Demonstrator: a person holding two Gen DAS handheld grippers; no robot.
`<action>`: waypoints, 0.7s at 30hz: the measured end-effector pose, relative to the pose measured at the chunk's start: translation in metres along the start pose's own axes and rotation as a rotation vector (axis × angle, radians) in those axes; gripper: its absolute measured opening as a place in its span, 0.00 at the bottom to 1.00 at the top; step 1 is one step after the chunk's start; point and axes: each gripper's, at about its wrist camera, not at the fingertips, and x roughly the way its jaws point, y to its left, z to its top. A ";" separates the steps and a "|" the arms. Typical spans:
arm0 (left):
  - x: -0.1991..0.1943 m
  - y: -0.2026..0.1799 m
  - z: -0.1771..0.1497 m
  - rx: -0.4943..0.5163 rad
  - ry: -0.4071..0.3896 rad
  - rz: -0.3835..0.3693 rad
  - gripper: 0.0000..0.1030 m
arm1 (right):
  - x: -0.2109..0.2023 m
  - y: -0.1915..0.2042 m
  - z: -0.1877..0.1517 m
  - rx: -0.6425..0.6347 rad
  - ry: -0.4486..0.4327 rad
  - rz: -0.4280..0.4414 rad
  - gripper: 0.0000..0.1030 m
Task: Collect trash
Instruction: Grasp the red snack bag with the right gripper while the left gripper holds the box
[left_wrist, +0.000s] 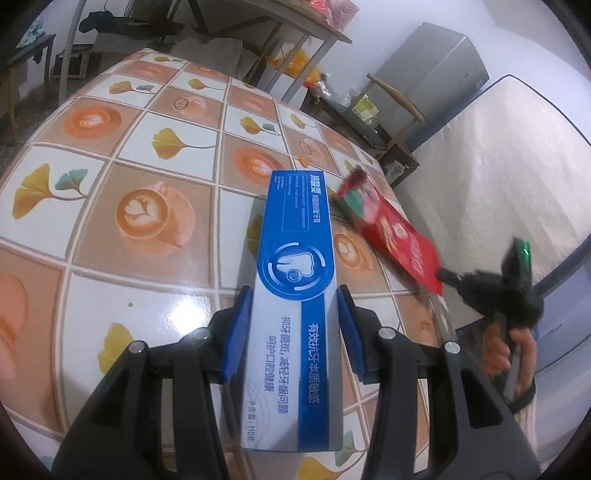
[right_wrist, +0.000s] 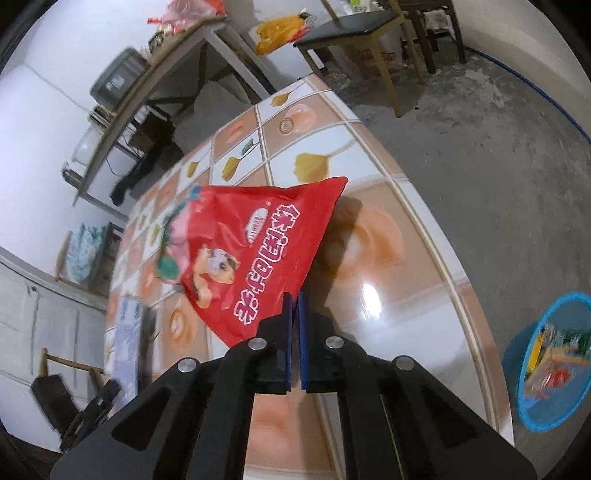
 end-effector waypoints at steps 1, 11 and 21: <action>0.000 -0.001 -0.001 0.005 0.002 -0.002 0.42 | -0.009 -0.004 -0.010 0.017 -0.008 0.009 0.03; -0.013 -0.007 -0.018 0.032 0.075 -0.050 0.50 | -0.059 -0.032 -0.116 0.111 0.047 0.160 0.04; -0.020 -0.022 -0.015 0.152 0.059 0.021 0.71 | -0.094 0.020 -0.146 -0.250 0.008 0.037 0.52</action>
